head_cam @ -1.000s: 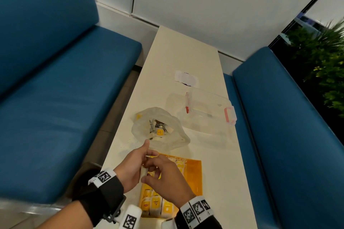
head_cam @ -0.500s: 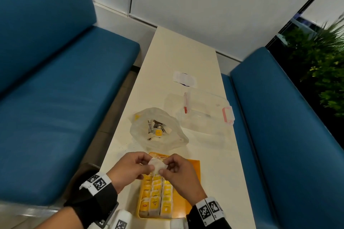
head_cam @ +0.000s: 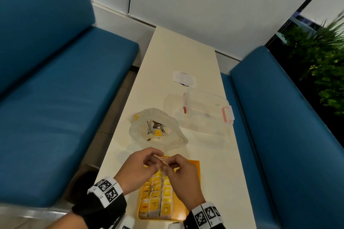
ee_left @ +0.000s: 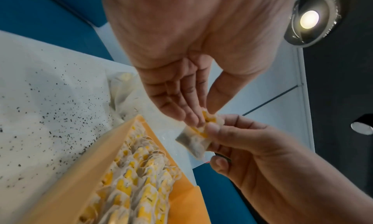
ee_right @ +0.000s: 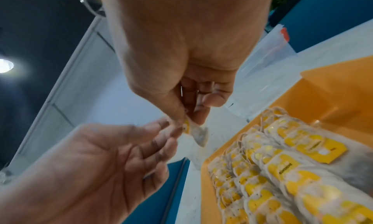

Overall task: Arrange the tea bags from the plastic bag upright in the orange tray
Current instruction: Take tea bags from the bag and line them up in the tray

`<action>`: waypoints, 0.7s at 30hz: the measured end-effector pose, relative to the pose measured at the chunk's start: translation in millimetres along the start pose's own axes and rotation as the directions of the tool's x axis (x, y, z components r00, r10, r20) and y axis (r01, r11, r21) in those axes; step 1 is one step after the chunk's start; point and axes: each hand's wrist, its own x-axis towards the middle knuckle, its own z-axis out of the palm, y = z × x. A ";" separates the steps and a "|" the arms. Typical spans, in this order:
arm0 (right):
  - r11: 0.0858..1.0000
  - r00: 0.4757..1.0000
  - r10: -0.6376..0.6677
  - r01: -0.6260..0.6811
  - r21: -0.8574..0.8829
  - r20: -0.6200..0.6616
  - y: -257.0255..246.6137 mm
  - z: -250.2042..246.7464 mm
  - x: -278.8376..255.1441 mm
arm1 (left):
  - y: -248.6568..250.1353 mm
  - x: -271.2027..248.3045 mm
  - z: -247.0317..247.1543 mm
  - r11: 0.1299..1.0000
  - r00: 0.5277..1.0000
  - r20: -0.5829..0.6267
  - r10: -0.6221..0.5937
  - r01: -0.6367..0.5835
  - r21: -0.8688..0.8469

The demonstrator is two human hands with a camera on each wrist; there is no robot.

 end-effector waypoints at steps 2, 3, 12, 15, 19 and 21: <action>0.987 0.996 0.088 -0.087 0.134 -0.006 3.3 -5.7 2.4 | -3.0 0.2 -1.1 0.995 0.999 -0.023 0.029 -0.027 0.100; 0.971 0.993 0.118 -0.116 0.210 0.003 5.2 -8.2 3.5 | -5.2 1.0 -1.4 0.991 0.999 -0.021 0.032 -0.029 0.129; 0.877 0.958 0.261 -0.286 0.387 0.118 21.9 -29.6 2.8 | -21.5 4.4 4.9 0.975 0.999 -0.037 -0.024 0.031 0.220; 0.890 0.929 0.358 -0.369 0.268 0.088 42.6 -46.2 3.4 | -35.3 4.9 -2.8 0.955 0.986 -0.134 -0.098 0.132 0.267; 0.867 0.855 0.497 -0.496 -0.044 0.151 65.5 -47.2 3.5 | -52.1 2.3 -6.4 0.907 0.968 -0.057 -0.246 0.251 0.340; 0.830 0.811 0.555 -0.528 -0.178 0.182 69.8 -37.4 3.7 | -58.4 1.3 -4.3 0.903 0.960 -0.031 -0.280 0.274 0.331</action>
